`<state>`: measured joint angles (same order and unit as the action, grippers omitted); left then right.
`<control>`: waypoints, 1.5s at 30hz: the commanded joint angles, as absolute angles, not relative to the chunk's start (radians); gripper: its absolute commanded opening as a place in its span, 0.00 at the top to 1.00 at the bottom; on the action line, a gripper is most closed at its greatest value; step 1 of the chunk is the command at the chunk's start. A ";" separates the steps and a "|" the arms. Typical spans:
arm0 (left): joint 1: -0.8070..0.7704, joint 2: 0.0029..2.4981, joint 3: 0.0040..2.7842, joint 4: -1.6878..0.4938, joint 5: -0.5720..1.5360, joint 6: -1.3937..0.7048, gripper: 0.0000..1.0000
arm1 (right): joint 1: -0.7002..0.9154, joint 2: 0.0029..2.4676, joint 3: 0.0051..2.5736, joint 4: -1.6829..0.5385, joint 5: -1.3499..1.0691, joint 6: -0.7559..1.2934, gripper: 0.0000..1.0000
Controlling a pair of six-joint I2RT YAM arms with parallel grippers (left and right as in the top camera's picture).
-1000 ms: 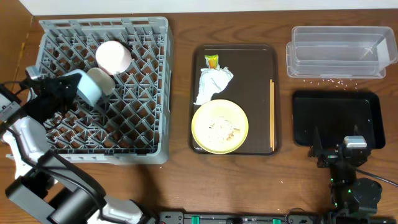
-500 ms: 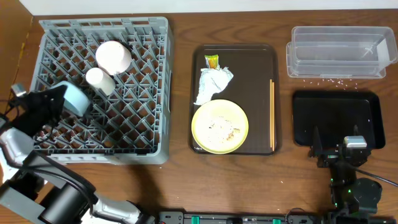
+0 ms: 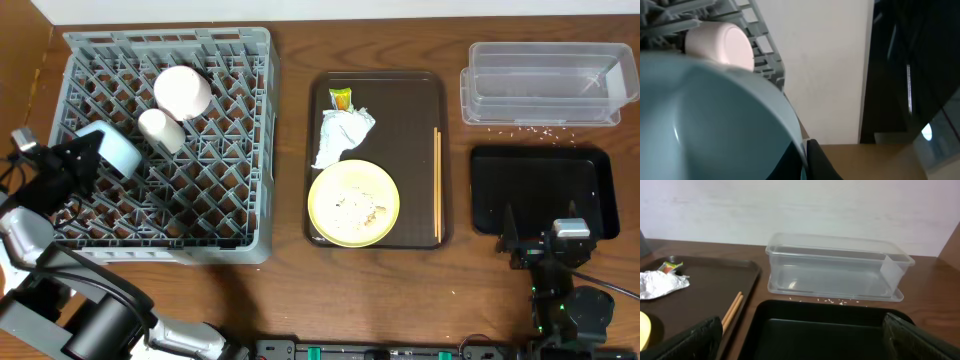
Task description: Sort waste into correct bins and load items into the dishwasher
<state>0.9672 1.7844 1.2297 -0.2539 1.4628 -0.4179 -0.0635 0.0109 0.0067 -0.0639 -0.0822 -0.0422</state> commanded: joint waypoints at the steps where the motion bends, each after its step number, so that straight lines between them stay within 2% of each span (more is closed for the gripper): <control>1: 0.939 1.795 1.228 -0.237 1.506 -0.388 0.93 | -0.072 0.005 0.006 -0.068 -0.086 -0.057 0.01; 18: 0.904 1.796 1.184 -0.233 1.335 -0.387 0.93 | -0.072 0.005 0.006 -0.068 -0.086 -0.057 0.01; 36: 0.956 1.796 1.180 -0.303 1.319 -0.386 0.92 | -0.072 0.005 0.006 -0.068 -0.086 -0.057 0.01; 39: 0.974 1.795 1.180 -0.363 1.268 -0.354 0.83 | -0.072 0.005 0.006 -0.068 -0.086 -0.057 0.01; 40: 0.981 1.795 1.180 -0.411 1.209 -0.327 0.75 | -0.072 0.005 0.006 -0.068 -0.086 -0.057 0.01; 45: 1.002 1.789 1.180 -0.515 1.061 -0.306 0.71 | -0.072 0.005 0.006 -0.068 -0.086 -0.057 0.01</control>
<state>0.9901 1.7836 1.1851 -0.4637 1.2415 -0.3462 -0.0631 0.0109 0.0067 -0.0639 -0.0822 -0.0422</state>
